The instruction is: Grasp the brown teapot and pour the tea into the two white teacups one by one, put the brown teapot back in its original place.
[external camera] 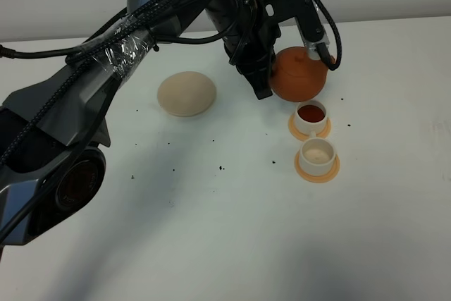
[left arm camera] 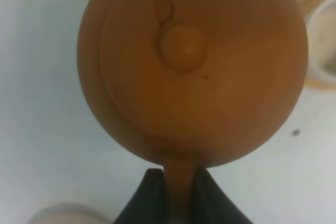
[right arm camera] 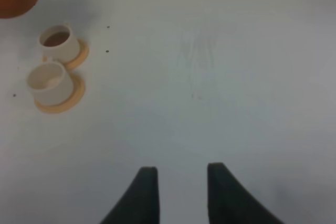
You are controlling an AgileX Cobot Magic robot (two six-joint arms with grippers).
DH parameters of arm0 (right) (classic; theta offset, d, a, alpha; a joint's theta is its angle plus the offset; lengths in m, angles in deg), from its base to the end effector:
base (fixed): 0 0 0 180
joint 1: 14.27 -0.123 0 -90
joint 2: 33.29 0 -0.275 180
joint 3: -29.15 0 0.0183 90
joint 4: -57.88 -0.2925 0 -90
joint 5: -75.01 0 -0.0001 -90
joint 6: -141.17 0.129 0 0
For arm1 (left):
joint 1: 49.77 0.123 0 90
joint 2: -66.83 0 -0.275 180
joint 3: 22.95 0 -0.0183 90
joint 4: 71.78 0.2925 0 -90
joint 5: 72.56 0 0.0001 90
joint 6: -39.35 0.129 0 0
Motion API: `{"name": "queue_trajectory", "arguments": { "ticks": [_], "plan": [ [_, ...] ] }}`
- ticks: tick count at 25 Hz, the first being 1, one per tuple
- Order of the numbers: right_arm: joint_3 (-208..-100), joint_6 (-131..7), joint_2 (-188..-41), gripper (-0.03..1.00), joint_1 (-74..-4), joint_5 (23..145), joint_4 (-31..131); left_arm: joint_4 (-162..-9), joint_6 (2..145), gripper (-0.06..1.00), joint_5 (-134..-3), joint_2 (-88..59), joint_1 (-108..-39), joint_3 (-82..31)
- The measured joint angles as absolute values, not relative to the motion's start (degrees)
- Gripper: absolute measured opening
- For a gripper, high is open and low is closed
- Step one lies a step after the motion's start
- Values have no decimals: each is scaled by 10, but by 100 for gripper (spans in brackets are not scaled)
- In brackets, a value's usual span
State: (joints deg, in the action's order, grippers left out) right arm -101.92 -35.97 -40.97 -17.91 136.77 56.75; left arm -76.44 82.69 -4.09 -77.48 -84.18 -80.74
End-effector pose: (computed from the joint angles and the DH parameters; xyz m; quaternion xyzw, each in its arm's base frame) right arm 0.0748 0.0070 0.2746 -0.0063 0.8588 0.0389 0.5109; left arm 0.4636 -0.3294 0.2029 0.6073 0.7634 -0.0232 0.2188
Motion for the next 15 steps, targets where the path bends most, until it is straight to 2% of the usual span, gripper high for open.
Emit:
{"name": "queue_trajectory", "arguments": {
  "ticks": [15],
  "plan": [
    [-1019,-360,-410,24,-179,1368,568,-799,764,12,-41,-663,-851,-598]
  ]
}}
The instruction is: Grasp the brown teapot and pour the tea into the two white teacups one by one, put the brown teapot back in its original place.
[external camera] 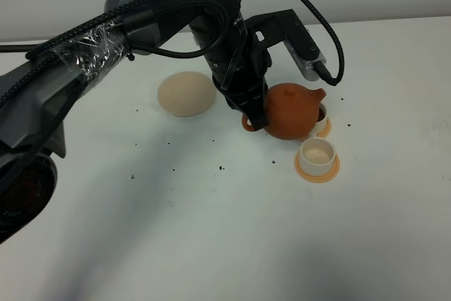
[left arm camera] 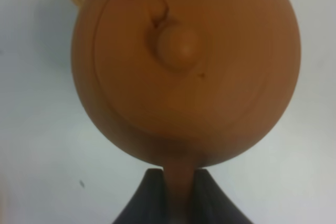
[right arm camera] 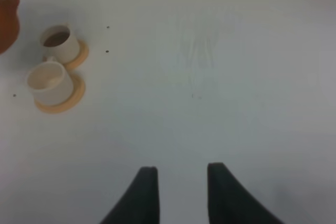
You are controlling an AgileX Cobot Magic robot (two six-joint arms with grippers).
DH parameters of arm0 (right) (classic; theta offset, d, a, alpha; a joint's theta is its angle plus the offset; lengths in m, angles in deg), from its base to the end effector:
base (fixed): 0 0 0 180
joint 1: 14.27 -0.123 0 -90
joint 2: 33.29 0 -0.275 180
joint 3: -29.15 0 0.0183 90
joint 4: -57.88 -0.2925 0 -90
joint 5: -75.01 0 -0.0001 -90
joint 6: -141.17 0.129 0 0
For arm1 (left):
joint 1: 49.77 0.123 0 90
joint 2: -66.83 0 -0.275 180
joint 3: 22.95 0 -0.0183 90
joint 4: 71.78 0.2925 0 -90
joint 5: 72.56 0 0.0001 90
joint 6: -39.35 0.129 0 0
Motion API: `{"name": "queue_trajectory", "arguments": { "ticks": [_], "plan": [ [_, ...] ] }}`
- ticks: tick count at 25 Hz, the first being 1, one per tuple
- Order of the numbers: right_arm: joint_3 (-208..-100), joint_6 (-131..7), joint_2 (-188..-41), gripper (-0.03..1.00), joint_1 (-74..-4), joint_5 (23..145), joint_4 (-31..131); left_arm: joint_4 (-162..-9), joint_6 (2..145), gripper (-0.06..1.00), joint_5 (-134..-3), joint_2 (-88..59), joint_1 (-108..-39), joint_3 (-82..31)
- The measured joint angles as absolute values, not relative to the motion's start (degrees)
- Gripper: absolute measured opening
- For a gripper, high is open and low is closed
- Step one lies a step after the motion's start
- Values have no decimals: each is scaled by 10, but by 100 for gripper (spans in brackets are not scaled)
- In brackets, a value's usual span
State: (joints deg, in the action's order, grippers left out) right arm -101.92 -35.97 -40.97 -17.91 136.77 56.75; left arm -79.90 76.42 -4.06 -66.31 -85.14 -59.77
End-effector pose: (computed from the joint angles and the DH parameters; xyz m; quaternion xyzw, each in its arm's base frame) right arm 0.0748 0.0070 0.2746 -0.0063 0.8588 0.0389 0.5109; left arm 0.4098 -0.3117 0.1863 0.5705 0.8077 -0.0668 0.1328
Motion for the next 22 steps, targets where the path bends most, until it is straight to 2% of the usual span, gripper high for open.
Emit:
{"name": "queue_trajectory", "arguments": {
  "ticks": [8,17,22],
  "plan": [
    [-1019,-360,-410,24,-179,1368,568,-793,760,12,-57,-588,-851,-461],
    [-1019,-360,-410,24,-179,1368,568,-744,759,12,-232,-515,-851,-292],
    [-1019,-360,-410,24,-179,1368,568,-689,768,12,-329,-513,-854,-258]
  ]
}}
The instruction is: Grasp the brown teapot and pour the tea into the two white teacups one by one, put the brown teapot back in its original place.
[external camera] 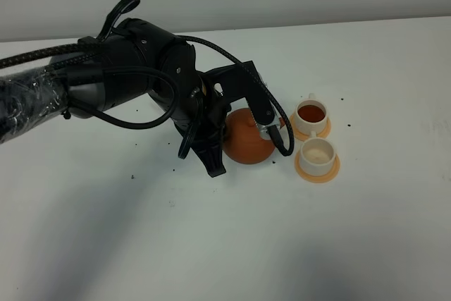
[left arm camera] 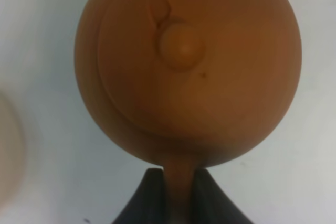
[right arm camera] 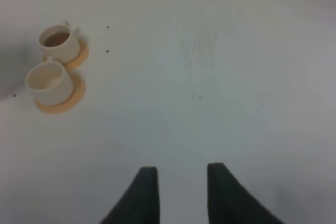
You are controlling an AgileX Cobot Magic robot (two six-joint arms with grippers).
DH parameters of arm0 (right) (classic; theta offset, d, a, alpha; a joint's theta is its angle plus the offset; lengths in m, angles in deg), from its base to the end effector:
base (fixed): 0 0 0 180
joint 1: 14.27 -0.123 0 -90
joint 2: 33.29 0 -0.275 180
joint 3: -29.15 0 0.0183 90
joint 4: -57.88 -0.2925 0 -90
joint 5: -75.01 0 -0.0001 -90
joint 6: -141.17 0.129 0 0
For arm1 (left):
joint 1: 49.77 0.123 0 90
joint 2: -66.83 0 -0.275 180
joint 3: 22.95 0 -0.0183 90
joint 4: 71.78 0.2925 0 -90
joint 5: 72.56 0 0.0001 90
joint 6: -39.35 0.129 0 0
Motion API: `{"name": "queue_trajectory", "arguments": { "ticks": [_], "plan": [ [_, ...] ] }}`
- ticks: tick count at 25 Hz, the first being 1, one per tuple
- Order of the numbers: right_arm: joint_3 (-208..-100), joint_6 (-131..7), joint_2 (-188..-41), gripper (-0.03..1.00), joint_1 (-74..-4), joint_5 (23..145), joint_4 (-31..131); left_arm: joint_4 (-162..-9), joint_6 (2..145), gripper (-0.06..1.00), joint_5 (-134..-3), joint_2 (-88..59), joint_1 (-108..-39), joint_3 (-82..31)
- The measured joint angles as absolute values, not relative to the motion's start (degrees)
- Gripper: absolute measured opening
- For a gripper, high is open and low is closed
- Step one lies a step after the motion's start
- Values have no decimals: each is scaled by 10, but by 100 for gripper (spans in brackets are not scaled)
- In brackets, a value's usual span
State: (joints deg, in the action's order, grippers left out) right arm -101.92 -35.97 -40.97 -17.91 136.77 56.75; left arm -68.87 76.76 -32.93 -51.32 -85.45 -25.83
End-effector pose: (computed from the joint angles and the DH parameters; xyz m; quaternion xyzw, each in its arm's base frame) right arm 0.0748 0.0070 0.2746 -0.0063 0.8588 0.0389 0.5109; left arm 0.3734 -0.2630 0.1404 0.5935 0.7747 0.0233 0.2169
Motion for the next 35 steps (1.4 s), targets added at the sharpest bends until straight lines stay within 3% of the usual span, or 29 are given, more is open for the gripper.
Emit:
{"name": "queue_trajectory", "arguments": {
  "ticks": [15,35],
  "plan": [
    [-1019,-360,-410,24,-179,1368,568,-471,803,12,-407,-535,-903,-256],
    [-1019,-360,-410,24,-179,1368,567,-396,797,12,-468,-549,-933,-255]
  ]
}}
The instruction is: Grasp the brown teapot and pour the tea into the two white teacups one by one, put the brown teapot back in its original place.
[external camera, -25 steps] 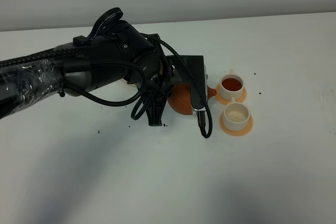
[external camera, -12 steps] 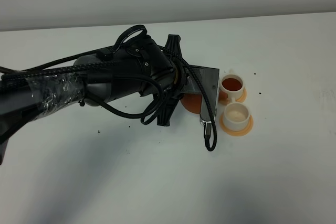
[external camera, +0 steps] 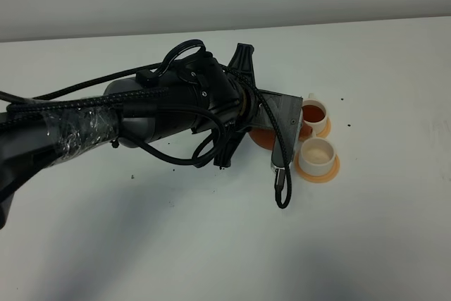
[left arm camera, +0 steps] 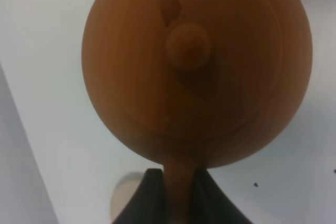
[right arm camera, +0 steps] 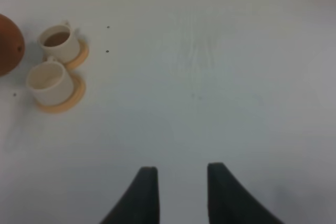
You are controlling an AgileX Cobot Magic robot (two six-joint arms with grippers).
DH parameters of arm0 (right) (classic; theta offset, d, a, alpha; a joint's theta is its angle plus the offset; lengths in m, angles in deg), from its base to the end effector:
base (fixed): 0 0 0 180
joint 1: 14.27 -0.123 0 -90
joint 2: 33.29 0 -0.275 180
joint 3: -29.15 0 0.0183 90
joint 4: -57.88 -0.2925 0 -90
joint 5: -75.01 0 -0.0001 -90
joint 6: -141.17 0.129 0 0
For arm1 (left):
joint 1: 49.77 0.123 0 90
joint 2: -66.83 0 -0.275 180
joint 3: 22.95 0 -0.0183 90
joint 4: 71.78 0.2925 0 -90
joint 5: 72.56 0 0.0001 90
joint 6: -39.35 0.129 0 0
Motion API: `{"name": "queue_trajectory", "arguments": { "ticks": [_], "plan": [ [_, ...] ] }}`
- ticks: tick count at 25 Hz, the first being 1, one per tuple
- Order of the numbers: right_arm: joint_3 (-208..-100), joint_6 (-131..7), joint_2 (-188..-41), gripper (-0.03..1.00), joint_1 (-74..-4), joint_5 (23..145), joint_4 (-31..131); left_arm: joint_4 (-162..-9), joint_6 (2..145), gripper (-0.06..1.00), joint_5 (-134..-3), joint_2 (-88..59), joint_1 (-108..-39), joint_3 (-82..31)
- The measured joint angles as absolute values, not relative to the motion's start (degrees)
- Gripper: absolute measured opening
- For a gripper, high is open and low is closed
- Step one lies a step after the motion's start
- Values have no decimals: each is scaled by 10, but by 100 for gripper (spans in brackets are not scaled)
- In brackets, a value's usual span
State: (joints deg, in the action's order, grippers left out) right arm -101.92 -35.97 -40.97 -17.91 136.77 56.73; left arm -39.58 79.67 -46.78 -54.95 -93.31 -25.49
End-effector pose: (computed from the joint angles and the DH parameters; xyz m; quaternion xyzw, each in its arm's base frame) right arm 0.0748 0.0070 0.2746 -0.0063 0.8588 0.0390 0.5108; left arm 0.3737 -0.3138 0.1317 0.7626 0.5468 0.1819 0.2940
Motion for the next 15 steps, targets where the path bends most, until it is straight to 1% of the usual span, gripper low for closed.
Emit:
{"name": "queue_trajectory", "arguments": {
  "ticks": [15],
  "plan": [
    [-1019,-360,-410,24,-179,1368,567,-339,794,12,-497,-567,-936,-258]
  ]
}}
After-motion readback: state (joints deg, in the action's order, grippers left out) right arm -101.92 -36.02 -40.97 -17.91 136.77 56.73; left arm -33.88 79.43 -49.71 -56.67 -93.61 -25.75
